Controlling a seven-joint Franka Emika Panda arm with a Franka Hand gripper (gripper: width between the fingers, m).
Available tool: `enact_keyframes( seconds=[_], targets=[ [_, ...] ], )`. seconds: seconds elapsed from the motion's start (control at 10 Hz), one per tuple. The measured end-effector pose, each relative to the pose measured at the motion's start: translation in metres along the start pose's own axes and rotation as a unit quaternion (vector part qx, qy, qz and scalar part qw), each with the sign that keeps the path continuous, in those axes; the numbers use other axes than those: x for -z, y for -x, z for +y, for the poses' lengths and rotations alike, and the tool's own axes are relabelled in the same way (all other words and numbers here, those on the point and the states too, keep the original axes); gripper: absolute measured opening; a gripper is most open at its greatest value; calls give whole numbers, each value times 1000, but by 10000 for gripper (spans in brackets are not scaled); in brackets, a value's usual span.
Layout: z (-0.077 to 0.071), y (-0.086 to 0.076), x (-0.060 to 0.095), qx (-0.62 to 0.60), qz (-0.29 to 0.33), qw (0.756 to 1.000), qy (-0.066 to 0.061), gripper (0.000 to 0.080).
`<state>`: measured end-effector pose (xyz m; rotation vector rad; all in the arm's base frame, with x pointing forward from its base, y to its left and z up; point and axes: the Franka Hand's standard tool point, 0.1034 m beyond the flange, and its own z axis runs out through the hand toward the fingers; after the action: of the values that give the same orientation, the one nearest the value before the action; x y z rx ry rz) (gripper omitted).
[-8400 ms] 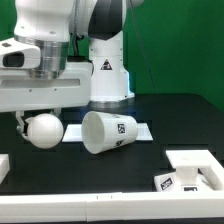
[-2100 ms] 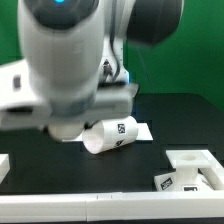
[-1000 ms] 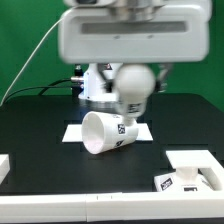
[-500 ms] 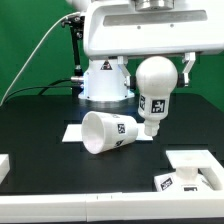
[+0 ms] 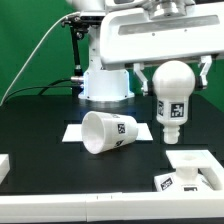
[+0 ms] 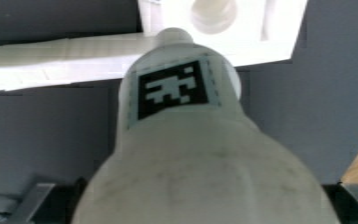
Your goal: Assemble lamp
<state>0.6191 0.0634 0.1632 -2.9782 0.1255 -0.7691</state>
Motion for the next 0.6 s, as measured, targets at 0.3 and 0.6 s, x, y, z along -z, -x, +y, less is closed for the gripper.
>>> enact_keyframes(
  seconds=[0.3, 0.6],
  targets=[
    [-16, 9, -7, 2, -8, 1000, -5, 576],
    [-35, 19, -16, 17, -16, 1000, -10, 576]
  ],
)
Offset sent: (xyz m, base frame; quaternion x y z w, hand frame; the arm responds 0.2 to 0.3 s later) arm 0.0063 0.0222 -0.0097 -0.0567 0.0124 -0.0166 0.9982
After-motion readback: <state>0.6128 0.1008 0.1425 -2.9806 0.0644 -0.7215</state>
